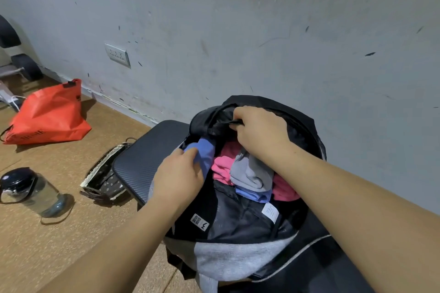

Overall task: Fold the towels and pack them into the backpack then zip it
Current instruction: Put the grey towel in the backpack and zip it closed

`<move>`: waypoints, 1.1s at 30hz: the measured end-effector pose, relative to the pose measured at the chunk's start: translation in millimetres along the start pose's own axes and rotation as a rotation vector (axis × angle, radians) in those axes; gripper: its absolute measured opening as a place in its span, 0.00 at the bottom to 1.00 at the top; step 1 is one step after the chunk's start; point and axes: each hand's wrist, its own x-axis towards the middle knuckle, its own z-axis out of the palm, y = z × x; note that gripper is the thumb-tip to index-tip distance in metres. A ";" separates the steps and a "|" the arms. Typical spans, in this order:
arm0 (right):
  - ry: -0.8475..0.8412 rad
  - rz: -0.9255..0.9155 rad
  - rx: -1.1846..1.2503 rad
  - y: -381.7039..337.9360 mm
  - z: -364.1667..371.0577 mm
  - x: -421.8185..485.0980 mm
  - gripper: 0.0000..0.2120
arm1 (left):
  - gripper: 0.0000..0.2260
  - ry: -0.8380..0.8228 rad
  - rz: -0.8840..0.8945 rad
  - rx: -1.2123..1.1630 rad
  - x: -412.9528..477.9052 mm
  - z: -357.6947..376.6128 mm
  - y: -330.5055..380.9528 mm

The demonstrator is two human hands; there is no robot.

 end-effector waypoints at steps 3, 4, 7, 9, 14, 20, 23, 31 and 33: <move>-0.010 0.010 0.026 -2.0 -0.4 -1.0 0.04 | 0.04 -0.072 0.000 -0.085 23.5 17.3 10.0; -0.019 0.010 0.026 -2.2 0.7 -1.8 0.04 | 0.04 -0.114 -0.007 -0.109 25.3 19.9 11.7; -0.050 0.005 0.014 1.3 3.7 -4.4 0.04 | 0.17 -0.075 -0.052 -0.155 13.8 19.7 8.1; -0.060 0.016 0.028 4.7 6.3 -5.4 0.05 | 0.17 0.044 -0.054 -0.172 -4.1 13.3 4.7; -0.069 0.000 0.031 -0.7 11.4 -7.5 0.06 | 0.07 0.040 -0.068 -0.246 -16.4 19.2 -4.6; -0.085 0.003 0.022 3.5 10.7 -10.6 0.06 | 0.10 0.052 -0.160 -0.427 7.9 38.9 -7.5; -0.086 0.002 0.020 5.6 10.4 -12.0 0.06 | 0.08 0.015 -0.204 -0.510 13.6 42.4 -2.3; -0.191 -0.077 -0.082 5.1 23.5 -23.0 0.15 | 0.12 0.057 -0.026 -0.251 9.5 -23.6 -26.5; -0.212 -0.097 -0.102 3.6 25.2 -27.9 0.18 | 0.15 -0.039 -0.074 -0.231 14.7 -32.4 -39.8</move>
